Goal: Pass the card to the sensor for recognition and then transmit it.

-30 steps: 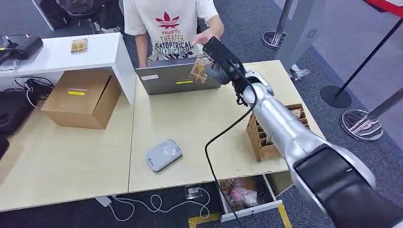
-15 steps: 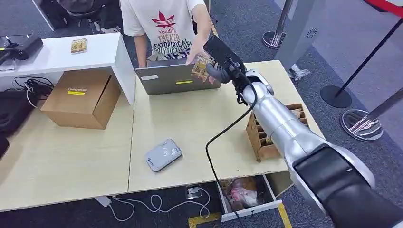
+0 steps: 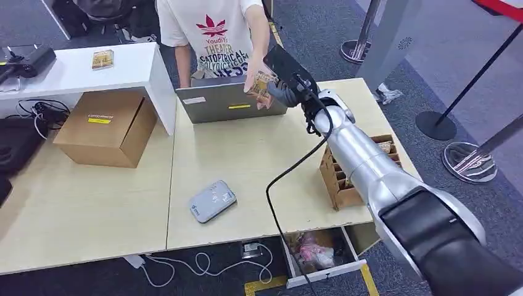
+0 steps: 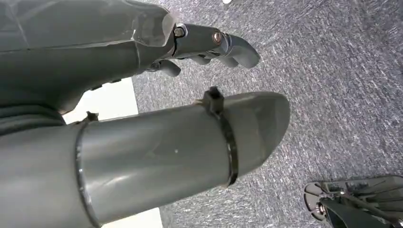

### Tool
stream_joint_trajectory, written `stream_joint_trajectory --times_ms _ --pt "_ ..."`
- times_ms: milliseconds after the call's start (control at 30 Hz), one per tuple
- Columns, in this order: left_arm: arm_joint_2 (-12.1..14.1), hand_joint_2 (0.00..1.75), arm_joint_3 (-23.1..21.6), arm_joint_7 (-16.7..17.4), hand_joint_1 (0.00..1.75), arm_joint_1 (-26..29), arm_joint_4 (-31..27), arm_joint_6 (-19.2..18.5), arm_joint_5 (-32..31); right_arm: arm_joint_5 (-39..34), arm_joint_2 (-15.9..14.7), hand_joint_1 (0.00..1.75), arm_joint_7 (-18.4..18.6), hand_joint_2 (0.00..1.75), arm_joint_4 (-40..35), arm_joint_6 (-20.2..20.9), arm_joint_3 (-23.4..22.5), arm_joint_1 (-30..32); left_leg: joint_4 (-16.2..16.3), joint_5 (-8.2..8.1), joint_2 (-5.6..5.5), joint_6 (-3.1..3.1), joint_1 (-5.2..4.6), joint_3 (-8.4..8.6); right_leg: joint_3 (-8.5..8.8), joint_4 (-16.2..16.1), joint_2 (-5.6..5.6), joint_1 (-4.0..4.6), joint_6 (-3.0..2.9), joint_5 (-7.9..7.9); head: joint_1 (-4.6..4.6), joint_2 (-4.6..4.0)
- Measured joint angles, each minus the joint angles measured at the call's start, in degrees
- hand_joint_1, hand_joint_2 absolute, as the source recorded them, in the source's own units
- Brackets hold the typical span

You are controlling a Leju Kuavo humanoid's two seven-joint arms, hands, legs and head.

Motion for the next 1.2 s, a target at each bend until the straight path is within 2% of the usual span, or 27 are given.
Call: stream_joint_trajectory --times_ms 33,67,233,267,300,633,867,1200 --pt "0.00 0.00 0.00 0.00 0.00 0.00 0.00 0.00 0.00 0.00 0.00 1.75 0.00 1.75 0.00 0.00 -0.02 0.00 0.00 0.00 0.00 0.00 0.00 0.00 0.00 0.00 0.00 0.00 0.00 0.00 -0.02 0.00" --pt "0.00 0.00 0.00 0.00 0.00 0.00 0.00 0.00 0.00 0.00 0.02 1.48 0.00 1.75 0.00 0.00 -0.02 0.00 0.00 0.00 0.00 0.00 0.00 0.00 0.00 0.00 0.00 0.00 0.00 0.00 -0.02 0.00" --pt "0.00 0.00 0.00 0.63 0.00 0.00 0.00 0.07 0.22 0.50 0.44 1.48 0.42 1.75 0.00 0.02 -0.15 0.01 0.00 0.00 0.01 0.00 0.00 0.01 0.00 0.00 0.01 0.00 0.00 0.00 -0.02 0.00" --pt "0.00 0.00 0.00 0.66 0.00 0.00 0.00 0.09 0.24 0.61 0.50 0.28 0.44 1.75 0.00 0.02 -0.20 0.01 0.00 0.00 0.01 0.00 0.00 0.01 0.00 0.00 0.01 0.00 0.00 0.00 -0.02 0.00" --pt "0.00 0.00 0.00 0.66 0.00 0.00 0.00 0.09 0.26 0.66 0.57 0.00 0.46 1.75 0.00 0.02 -0.20 0.01 0.00 0.00 0.00 0.00 0.00 0.01 0.00 0.00 0.01 0.00 0.00 0.00 0.00 0.00" --pt "0.00 0.00 0.00 0.79 0.00 0.02 0.00 0.26 1.03 1.44 1.73 0.00 0.85 1.75 0.02 0.17 -0.29 0.00 0.00 0.00 0.00 0.00 0.00 0.00 0.00 0.00 0.00 0.00 0.00 0.00 -0.02 0.00" --pt "0.00 0.00 0.00 0.13 0.00 0.08 0.00 0.24 1.16 4.59 1.55 0.00 -1.88 1.75 -0.07 -1.18 -1.21 0.18 0.00 0.00 0.00 0.00 -0.01 0.02 0.00 0.00 0.01 0.00 0.00 0.00 0.00 0.00" --pt "-0.02 0.00 0.00 0.13 0.00 0.13 0.00 0.26 1.18 6.34 0.94 0.00 -2.93 1.75 -0.46 -2.21 -1.71 0.66 0.00 0.00 0.01 0.00 0.00 0.02 -0.01 0.00 0.02 0.00 0.00 0.00 -0.02 0.00"
